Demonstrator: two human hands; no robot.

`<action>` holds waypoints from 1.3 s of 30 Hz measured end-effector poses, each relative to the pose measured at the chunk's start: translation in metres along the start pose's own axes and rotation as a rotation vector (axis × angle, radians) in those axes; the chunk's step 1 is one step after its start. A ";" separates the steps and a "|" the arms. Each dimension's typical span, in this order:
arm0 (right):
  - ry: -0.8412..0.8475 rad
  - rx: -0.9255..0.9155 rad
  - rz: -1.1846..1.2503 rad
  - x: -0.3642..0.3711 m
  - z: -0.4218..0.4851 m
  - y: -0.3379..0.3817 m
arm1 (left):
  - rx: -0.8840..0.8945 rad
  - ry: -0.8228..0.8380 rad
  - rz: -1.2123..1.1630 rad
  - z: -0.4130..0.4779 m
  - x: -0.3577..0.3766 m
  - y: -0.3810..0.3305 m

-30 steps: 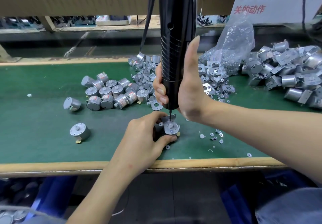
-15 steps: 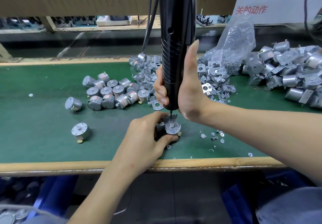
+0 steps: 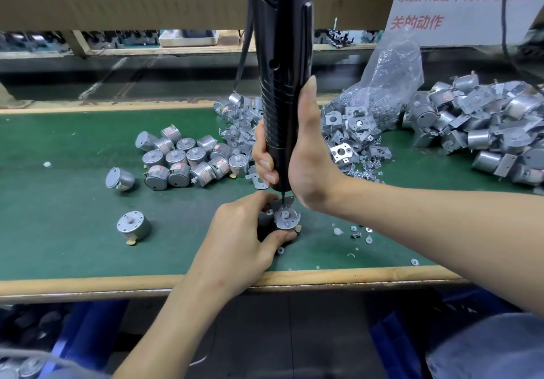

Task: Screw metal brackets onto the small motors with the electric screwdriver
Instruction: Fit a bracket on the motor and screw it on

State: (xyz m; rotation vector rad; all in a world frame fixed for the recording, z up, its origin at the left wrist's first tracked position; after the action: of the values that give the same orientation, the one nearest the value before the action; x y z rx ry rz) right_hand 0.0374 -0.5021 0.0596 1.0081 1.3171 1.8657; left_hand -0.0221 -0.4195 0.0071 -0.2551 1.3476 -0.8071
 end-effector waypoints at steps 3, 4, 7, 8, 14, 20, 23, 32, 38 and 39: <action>-0.013 -0.005 -0.010 0.000 0.000 0.000 | 0.001 0.008 0.008 -0.001 0.001 0.000; -0.016 -0.005 -0.012 -0.001 0.000 -0.001 | 0.001 0.011 0.009 -0.001 0.001 0.001; -0.003 -0.016 0.001 -0.002 0.001 -0.001 | 0.005 0.008 0.006 -0.002 0.002 0.001; 0.005 -0.019 0.010 -0.002 0.000 -0.001 | 0.002 0.005 0.006 -0.002 0.002 0.001; 0.059 -0.021 0.026 -0.001 0.000 0.000 | -0.014 0.012 0.017 -0.002 0.001 0.001; 0.069 0.001 0.012 0.000 0.002 -0.001 | -0.007 0.004 0.027 -0.003 0.001 0.001; 0.073 0.013 0.030 0.001 0.002 -0.002 | -0.004 0.000 0.024 -0.003 0.001 0.001; 0.061 0.020 0.057 -0.003 0.001 -0.002 | -0.011 0.016 0.007 -0.004 0.003 0.003; 0.024 -0.036 0.083 -0.009 0.001 0.012 | -0.007 0.044 -0.015 -0.003 0.003 0.004; 0.005 -0.048 0.074 -0.010 0.001 0.015 | -0.006 0.046 -0.014 -0.003 0.004 0.004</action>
State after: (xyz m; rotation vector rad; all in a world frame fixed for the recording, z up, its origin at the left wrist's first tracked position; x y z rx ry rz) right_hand 0.0428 -0.5146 0.0715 1.0407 1.2470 1.9466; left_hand -0.0236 -0.4182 0.0009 -0.2525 1.3933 -0.8249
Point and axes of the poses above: each hand's wrist, its own z-axis towards the middle knuckle, its own x-axis out of the palm, y = z × x, the point moved 6 cm from there along z, towards the middle knuckle, and after that the axes turned 7 degrees about y, right-handed, at the moved point
